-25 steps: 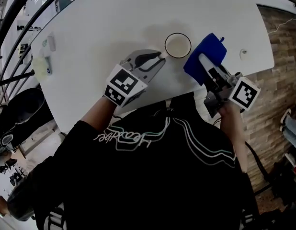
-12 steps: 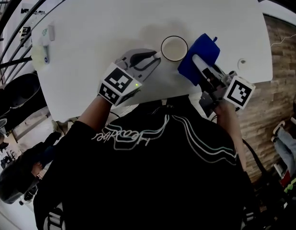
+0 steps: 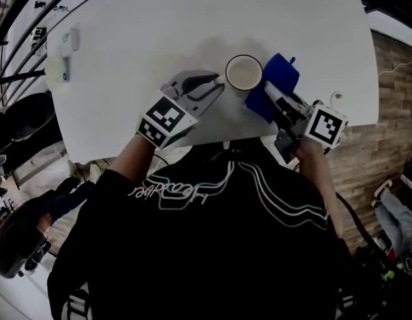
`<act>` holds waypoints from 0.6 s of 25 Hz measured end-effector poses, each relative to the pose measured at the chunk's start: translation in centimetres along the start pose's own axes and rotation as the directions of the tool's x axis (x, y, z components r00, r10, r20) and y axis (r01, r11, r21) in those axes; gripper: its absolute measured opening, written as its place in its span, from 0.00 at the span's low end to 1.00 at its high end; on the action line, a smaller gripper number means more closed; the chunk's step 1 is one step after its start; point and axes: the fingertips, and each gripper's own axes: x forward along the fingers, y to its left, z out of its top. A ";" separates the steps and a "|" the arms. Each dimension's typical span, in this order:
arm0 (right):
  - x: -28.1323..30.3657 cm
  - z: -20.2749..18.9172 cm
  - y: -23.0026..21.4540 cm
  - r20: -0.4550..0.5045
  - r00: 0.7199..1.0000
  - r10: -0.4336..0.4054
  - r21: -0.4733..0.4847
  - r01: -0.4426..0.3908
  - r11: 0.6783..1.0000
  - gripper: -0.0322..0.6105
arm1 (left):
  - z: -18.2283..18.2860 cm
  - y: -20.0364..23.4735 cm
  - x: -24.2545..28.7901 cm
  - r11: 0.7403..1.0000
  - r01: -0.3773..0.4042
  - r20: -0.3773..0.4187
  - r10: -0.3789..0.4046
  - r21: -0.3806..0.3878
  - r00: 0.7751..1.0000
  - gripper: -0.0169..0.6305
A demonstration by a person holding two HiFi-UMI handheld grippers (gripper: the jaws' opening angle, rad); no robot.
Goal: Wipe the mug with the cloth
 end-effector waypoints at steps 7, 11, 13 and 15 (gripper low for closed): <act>0.4 -1.0 -1.6 -0.094 0.989 -0.114 -0.056 0.109 0.992 0.13 | 0.1 -0.2 0.1 0.999 -0.017 0.018 0.017 -0.027 1.000 0.16; 0.5 -1.5 -2.2 -0.142 0.975 -0.172 -0.112 0.157 0.981 0.13 | 0.2 -0.3 0.1 0.999 -0.026 0.027 0.027 -0.035 0.999 0.16; 0.5 -1.6 -2.3 -0.154 0.973 -0.169 -0.112 0.153 0.982 0.14 | 0.2 -0.3 0.2 0.999 -0.031 0.029 0.032 -0.033 0.999 0.15; 0.3 -1.4 -2.4 -0.162 0.973 -0.163 -0.118 0.145 0.982 0.13 | 0.3 -0.3 0.2 0.999 -0.038 0.030 0.039 -0.028 0.999 0.16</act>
